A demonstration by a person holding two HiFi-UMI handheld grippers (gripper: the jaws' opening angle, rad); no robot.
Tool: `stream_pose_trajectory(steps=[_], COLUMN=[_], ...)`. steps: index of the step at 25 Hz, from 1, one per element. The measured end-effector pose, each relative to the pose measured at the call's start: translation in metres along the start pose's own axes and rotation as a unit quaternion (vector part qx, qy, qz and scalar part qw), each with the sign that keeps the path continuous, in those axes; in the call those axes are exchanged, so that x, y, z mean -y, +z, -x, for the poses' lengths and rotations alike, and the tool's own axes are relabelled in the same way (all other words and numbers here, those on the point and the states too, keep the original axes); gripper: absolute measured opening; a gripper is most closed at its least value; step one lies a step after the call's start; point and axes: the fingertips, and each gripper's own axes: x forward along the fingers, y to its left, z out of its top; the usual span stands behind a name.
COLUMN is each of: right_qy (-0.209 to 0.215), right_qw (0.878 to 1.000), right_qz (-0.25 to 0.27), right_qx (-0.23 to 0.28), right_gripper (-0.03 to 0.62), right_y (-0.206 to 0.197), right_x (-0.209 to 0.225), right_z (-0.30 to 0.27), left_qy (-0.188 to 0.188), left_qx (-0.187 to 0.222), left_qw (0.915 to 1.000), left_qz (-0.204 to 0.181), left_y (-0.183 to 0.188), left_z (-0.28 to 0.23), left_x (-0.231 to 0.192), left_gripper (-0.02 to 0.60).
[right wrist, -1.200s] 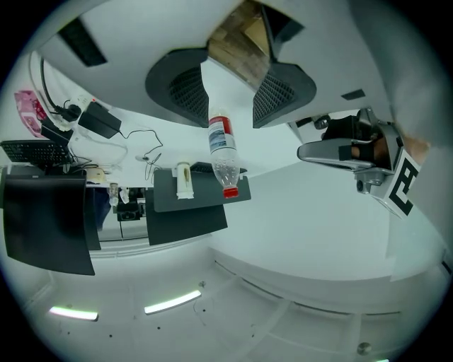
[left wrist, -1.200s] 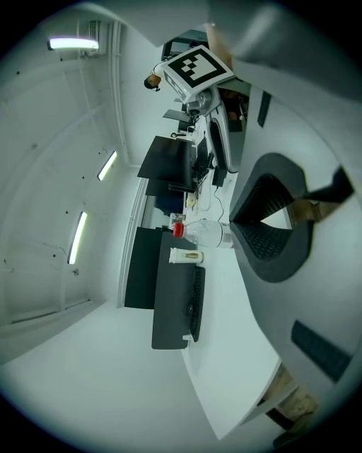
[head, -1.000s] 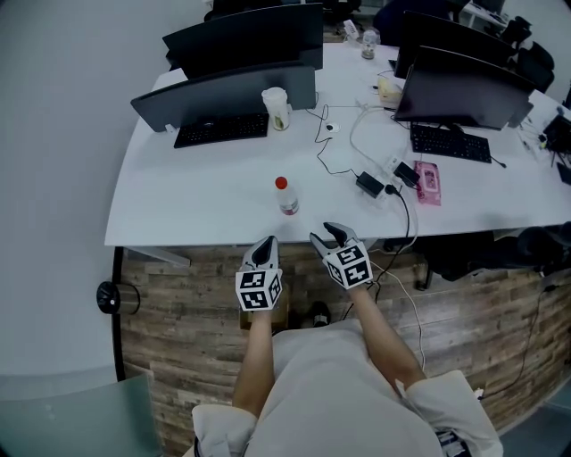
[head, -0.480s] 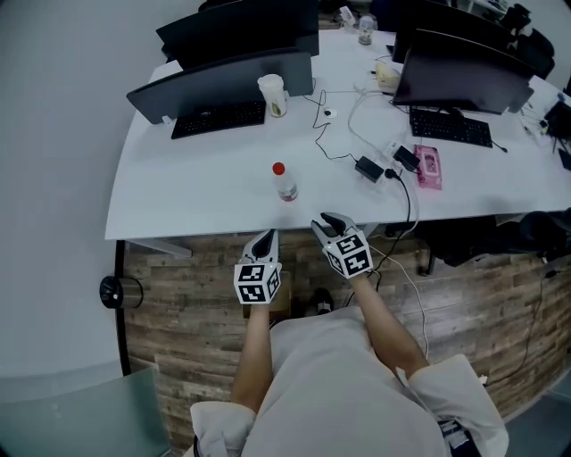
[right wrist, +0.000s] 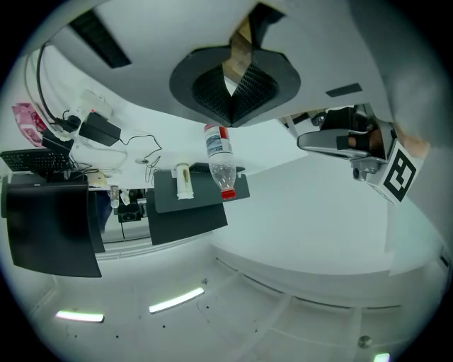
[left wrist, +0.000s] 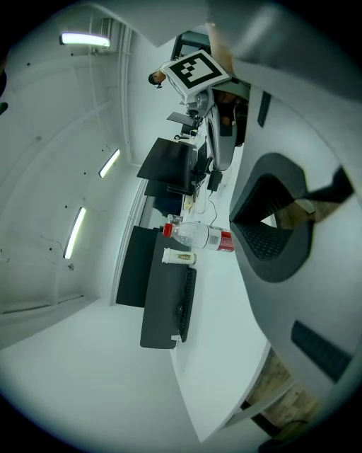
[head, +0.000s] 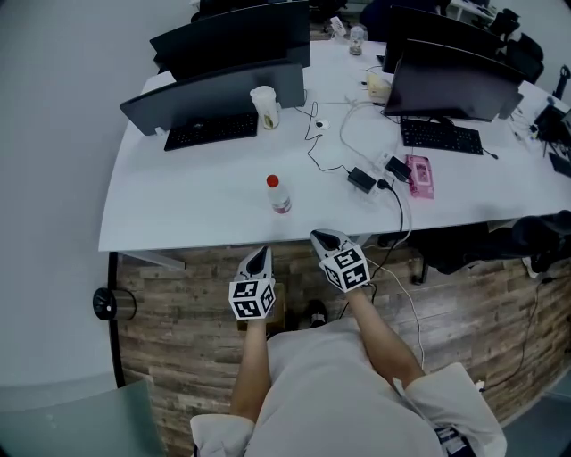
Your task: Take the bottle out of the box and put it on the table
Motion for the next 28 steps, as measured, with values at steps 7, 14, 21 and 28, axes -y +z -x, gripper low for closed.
stream_pose_trajectory(steps=[7,14,21,28], right_qy=[-0.004,0.001,0.012,0.004], right_qw=[1.0,1.0,1.0,1.0], right_qz=[0.012,-0.01,-0.006,-0.006], right_qx=[-0.006,-0.001,-0.012,-0.009], right_gripper=[0.038,0.038,0.038,0.038], right_y=[0.001,0.004,0.001,0.002], right_x=[-0.005,-0.003,-0.009,-0.002], right_z=[-0.004,-0.012,-0.02,-0.014], left_qy=[0.002,-0.001,-0.013,-0.012], left_qx=[0.005,0.0,-0.001,0.0], left_qw=[1.0,1.0,0.9999,0.9999], left_qz=[0.006,0.001,-0.002,0.002], left_y=[0.0,-0.001,-0.002,-0.002], left_z=[0.003,0.003,0.0,-0.003], left_x=[-0.005,-0.006,-0.005,-0.007], left_gripper=[0.014,0.014,0.014,0.014])
